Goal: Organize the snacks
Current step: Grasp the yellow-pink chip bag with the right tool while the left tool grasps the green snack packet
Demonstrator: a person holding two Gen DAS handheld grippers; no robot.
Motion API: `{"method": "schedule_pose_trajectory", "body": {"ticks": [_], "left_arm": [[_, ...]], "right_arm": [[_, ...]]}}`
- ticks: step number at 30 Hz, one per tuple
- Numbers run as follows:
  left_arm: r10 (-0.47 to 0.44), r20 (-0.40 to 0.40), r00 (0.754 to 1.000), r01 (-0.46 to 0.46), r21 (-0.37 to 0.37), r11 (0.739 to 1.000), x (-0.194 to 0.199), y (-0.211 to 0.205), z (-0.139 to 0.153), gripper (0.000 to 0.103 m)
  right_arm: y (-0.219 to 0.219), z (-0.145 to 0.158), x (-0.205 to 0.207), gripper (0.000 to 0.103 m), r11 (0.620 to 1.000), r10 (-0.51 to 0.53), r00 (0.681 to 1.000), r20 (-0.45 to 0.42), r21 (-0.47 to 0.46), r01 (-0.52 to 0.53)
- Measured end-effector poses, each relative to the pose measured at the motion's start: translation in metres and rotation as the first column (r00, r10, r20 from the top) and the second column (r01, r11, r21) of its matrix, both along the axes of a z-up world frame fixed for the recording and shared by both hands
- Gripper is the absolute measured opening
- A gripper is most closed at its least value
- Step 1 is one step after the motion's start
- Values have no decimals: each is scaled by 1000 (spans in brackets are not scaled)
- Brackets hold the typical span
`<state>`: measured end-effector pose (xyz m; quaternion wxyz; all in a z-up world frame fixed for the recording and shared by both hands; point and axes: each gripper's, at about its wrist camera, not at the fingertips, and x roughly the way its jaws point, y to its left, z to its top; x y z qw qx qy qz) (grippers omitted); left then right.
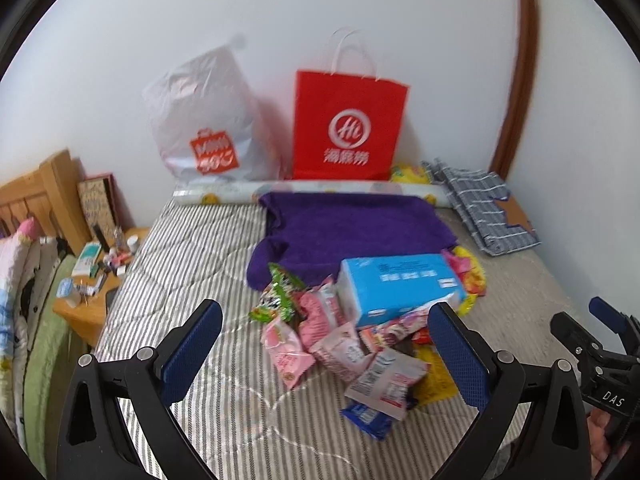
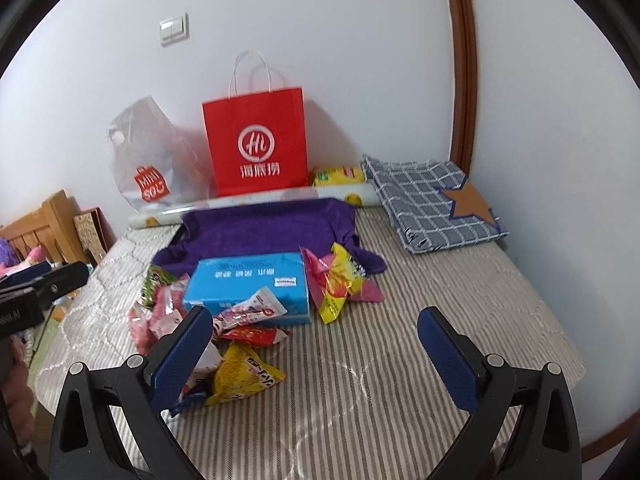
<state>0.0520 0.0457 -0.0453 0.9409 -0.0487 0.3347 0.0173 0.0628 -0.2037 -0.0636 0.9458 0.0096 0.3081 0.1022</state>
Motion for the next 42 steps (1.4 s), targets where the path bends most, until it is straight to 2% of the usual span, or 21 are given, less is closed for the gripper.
{"method": "schedule_pose_trajectory", "body": {"ticks": [10,18,22,25,32,38,40,41,42], "left_arm": [[107,-96,990,-104,35,994,40,32,-44,102],[74,-104,992,-75,-10,997,63,49,-61,102],[74,-112,991,-73,17,997,71,49,-62,102],[50,-146,988,-50,7,999,80,50,-65,102],[35,-149,988,-40,-33,999,89,55,-70,102],[12,-173,985,-26,-78,997,95,56,-80,102],[11,-185,983,-26,-80,996,96,57,-83,102],[12,-191,981,-28,-80,996,97,57,-84,102],[10,-198,980,-26,-79,997,97,57,-86,102]], "right_arm": [[-10,-37,67,100,1000,-14,999,-40,-4,14],[-24,-62,118,92,1000,7,996,-90,28,-4],[-22,-76,138,88,999,45,992,-118,29,-42],[-20,-85,150,87,998,67,988,-141,30,-64],[-20,-102,173,87,993,113,970,-214,49,-105],[-15,-115,185,87,990,139,957,-253,4,-143],[-16,-118,188,87,989,146,955,-258,15,-147],[-17,-118,188,83,989,149,956,-252,20,-149],[-17,-118,188,71,987,163,956,-246,25,-162]]}}
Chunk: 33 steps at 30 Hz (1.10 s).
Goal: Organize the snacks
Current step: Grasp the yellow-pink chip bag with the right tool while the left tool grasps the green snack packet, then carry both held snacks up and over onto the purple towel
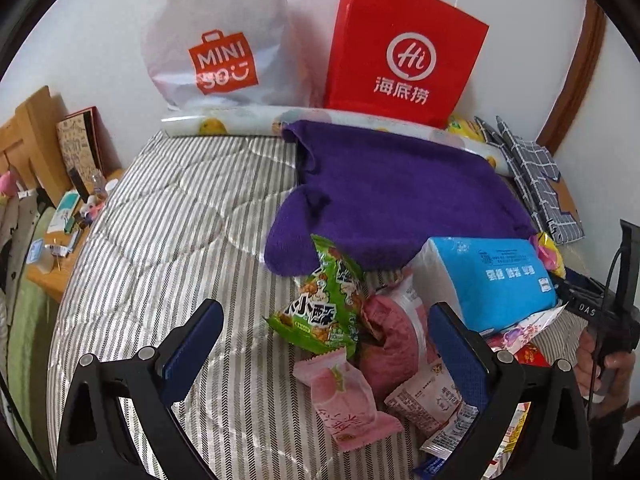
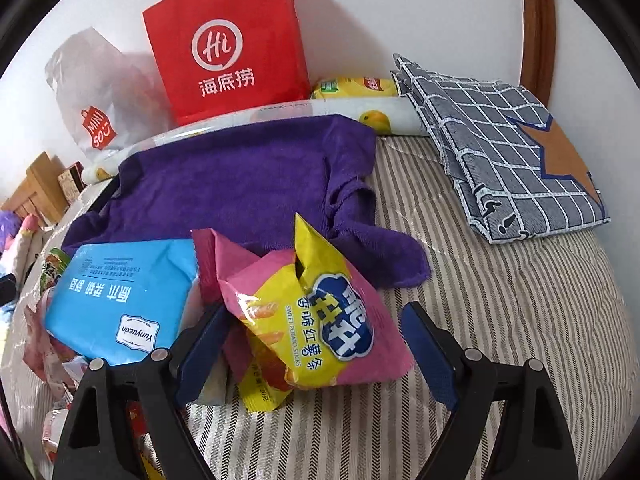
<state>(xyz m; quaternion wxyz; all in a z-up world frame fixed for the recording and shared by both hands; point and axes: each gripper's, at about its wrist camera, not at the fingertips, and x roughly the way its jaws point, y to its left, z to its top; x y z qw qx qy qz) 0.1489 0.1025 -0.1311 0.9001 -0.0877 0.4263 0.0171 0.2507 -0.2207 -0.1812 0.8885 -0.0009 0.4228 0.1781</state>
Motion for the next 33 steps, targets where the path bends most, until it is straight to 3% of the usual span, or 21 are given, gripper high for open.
{"method": "schedule_pose_trajectory", "body": {"ticks": [5,12,17,22,23,24,25,29,33], "left_arm": [[24,-14,1000,-23,21,1000,4,6,-4,101],[55,-65,996,-53,31,998,30,20,-13,89],[9,-128,992,-6,21,1000,50,15,-25,85],[-28,-164,986,33,23,999,58,6,-36,68],[-42,-161,986,43,1,999,57,7,-36,56],[-68,-154,986,64,-36,997,56,7,-36,37],[-89,-154,984,80,-63,995,54,7,-35,32],[-98,-115,989,94,-40,995,41,7,-23,32],[-102,-69,992,97,-84,992,27,16,-5,31]], "right_arm": [[3,8,-9,57,999,25,999,40,-26,-24],[-13,26,-31,57,1000,-30,998,48,3,30],[-24,34,-52,57,997,-63,998,18,38,63],[-19,26,-70,57,997,-65,997,-33,27,66],[-17,23,-73,57,998,-59,997,-43,22,60],[-14,20,-75,57,998,-58,997,-47,12,59],[-12,19,-77,57,998,-62,997,-46,1,62],[-11,23,-84,57,996,-90,995,-37,-6,90],[-16,35,-89,57,991,-127,991,-37,28,128]]}}
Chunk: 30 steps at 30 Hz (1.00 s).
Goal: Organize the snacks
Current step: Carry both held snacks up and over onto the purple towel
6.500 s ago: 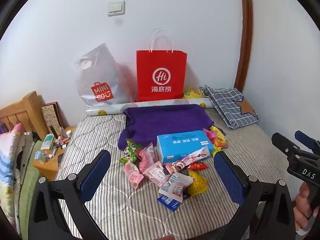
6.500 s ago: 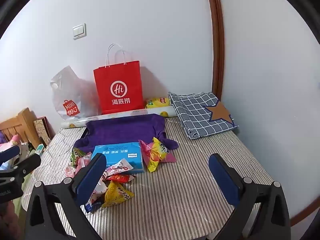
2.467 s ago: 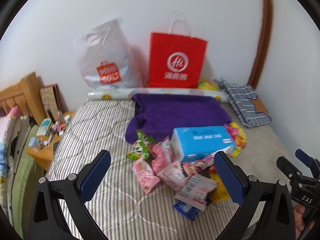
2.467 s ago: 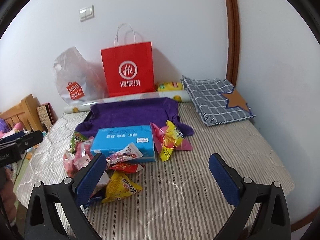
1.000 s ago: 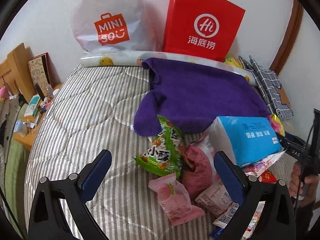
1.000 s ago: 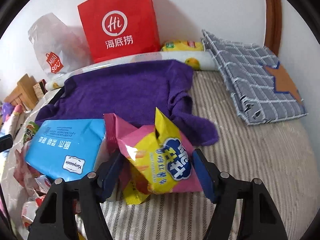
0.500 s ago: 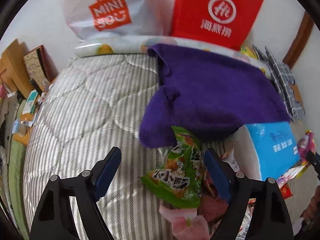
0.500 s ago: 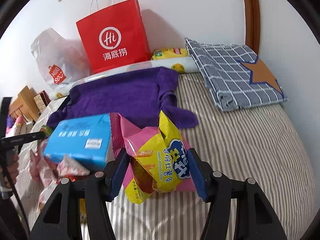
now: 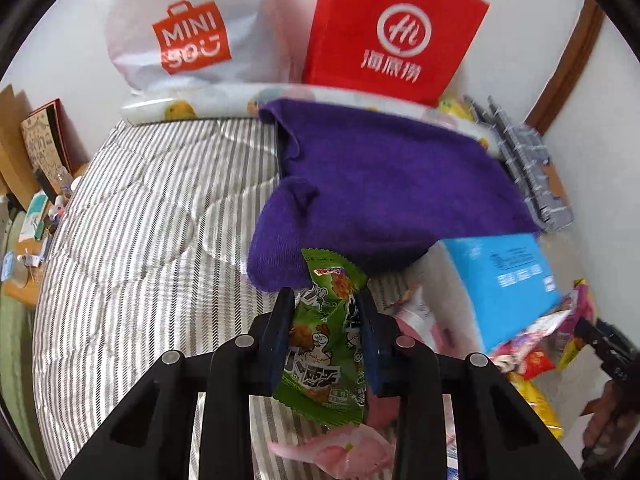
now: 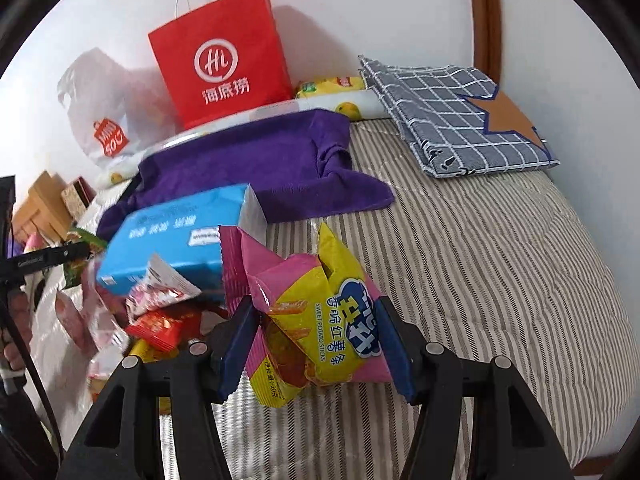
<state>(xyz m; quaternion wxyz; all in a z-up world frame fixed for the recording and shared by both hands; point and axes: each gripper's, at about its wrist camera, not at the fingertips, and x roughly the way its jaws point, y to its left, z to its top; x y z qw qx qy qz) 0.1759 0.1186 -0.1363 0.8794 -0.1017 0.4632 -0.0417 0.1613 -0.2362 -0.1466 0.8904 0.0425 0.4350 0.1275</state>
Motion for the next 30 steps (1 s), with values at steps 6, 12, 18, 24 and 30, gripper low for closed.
{"method": "schedule_pose_trajectory", "body": {"ticks": [6,12,18,24,30], "left_arm": [[-20,67,998,22,-29,999,-15,1,29,31],[-42,99,994,47,-47,998,-25,-9,45,31],[-61,92,994,66,-62,996,-34,-21,49,31],[-80,99,992,87,-67,994,-43,-33,55,31],[-98,96,990,106,-78,991,-41,-42,63,31]], "right_arm": [[5,23,-9,57,1000,-15,999,44,-1,15],[12,32,-15,57,1000,-27,998,55,-11,28],[16,36,-25,57,999,-32,997,69,-20,33],[20,46,-31,57,1000,-25,996,89,-17,26],[23,61,-26,57,999,-33,993,115,-12,35]]}}
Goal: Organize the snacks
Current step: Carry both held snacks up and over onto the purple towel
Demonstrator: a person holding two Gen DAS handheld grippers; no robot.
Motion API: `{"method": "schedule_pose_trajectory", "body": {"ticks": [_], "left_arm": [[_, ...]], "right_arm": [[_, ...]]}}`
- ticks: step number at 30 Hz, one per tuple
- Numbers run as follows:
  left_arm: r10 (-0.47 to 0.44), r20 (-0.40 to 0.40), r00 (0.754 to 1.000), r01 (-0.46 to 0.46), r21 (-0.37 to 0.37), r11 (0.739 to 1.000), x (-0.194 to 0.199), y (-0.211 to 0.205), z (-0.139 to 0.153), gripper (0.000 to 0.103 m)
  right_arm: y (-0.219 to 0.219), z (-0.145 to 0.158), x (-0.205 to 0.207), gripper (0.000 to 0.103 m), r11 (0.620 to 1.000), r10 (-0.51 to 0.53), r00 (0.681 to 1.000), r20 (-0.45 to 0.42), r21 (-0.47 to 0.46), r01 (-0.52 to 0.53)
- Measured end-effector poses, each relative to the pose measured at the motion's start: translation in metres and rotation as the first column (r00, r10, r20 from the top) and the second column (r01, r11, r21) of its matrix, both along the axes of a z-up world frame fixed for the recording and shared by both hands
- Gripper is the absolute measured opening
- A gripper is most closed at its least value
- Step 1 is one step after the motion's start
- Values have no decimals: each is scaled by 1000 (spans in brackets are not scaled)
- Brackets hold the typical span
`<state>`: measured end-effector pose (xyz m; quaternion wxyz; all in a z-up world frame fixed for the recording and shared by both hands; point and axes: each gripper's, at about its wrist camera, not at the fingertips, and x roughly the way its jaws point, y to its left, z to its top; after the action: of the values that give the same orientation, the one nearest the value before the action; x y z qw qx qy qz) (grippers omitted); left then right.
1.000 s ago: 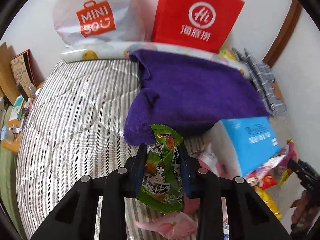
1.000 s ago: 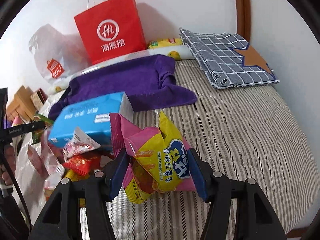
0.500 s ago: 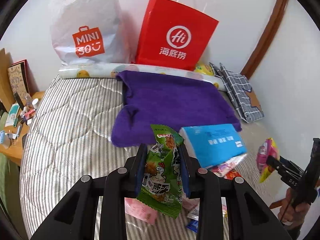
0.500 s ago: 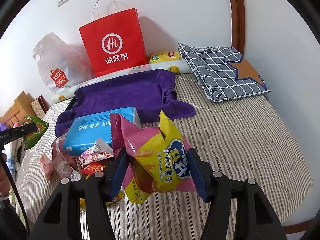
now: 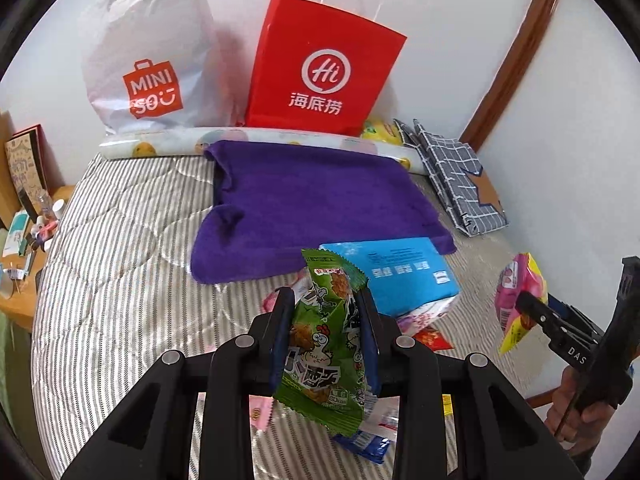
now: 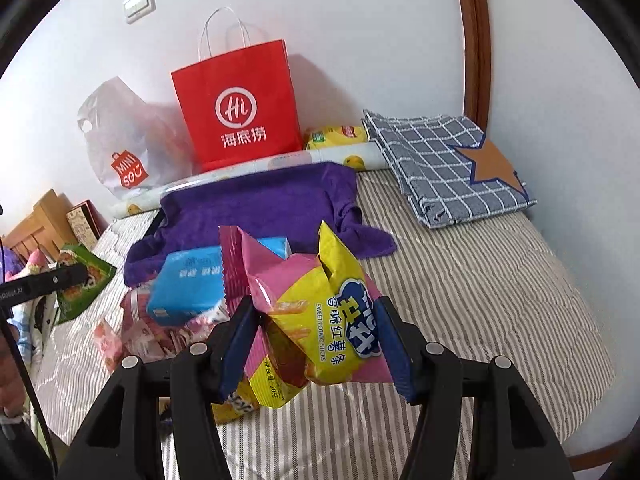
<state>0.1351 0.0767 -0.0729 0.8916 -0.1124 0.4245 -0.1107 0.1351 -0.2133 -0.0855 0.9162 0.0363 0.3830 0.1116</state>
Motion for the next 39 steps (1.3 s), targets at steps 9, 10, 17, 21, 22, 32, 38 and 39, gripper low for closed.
{"method": "schedule_pose_trajectory", "body": {"ticks": [9,10,17,21,22,32,38,39], "left_arm": [[-29,8,1000,29,-5,1000,14,-18,20,31],[-33,9,999,33,-5,999,16,-20,21,31],[-56,6,998,56,-25,998,36,-28,27,31],[-44,12,999,44,-11,999,51,-27,32,31],[-41,15,999,41,-9,999,55,-26,33,31],[-20,11,1000,19,41,999,112,-18,36,31],[-8,-24,1000,9,49,999,156,-13,29,31],[-8,-29,1000,10,51,999,164,-12,27,31]], "right_arm": [[12,23,19,57,1000,27,999,41,11,-28],[14,25,22,57,999,33,998,45,13,-34],[27,32,50,57,998,60,997,55,28,-61],[29,37,67,57,997,67,995,68,33,-69],[30,38,71,57,997,68,995,72,32,-70],[44,33,141,57,997,67,996,66,22,-69],[49,27,181,57,998,62,996,64,23,-63],[50,26,189,57,998,61,996,64,22,-62]]}}
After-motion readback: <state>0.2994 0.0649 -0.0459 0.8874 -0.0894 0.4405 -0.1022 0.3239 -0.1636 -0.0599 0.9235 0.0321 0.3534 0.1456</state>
